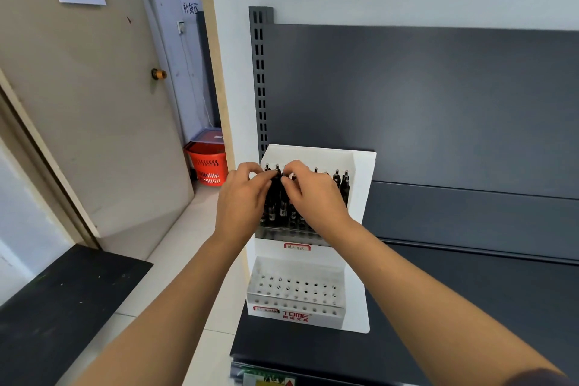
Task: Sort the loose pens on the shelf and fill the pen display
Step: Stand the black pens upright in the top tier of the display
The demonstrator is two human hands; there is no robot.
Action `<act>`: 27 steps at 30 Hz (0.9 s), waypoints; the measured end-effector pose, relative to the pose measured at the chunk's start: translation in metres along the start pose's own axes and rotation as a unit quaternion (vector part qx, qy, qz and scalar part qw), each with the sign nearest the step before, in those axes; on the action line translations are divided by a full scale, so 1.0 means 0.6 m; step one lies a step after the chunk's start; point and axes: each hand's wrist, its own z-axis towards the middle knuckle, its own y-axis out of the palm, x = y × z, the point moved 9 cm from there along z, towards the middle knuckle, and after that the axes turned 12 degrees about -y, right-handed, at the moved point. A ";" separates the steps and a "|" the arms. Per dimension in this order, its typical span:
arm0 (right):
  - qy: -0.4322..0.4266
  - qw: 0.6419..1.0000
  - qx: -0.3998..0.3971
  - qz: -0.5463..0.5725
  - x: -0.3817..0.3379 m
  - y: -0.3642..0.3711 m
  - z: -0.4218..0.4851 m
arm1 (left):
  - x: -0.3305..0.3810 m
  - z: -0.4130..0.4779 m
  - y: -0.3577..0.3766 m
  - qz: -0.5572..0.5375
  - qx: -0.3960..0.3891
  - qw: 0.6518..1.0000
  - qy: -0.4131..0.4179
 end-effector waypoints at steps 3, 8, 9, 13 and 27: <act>-0.011 0.997 -0.024 -0.079 -0.002 0.001 0.007 | -0.005 0.010 -0.005 -0.010 -0.001 1.000 -0.008; -0.010 0.989 -0.022 -0.147 0.000 -0.011 0.022 | -0.013 0.014 0.007 -0.043 -0.041 0.996 -0.065; -0.018 0.987 -0.025 -0.158 -0.001 -0.011 0.026 | -0.014 0.014 0.008 -0.046 -0.041 0.996 -0.070; -0.031 0.984 -0.041 -0.173 0.003 -0.003 0.034 | -0.014 0.016 0.009 -0.038 -0.045 0.996 -0.073; -0.029 0.994 -0.036 -0.101 0.014 0.005 0.024 | -0.020 0.025 0.020 -0.013 -0.112 0.992 -0.062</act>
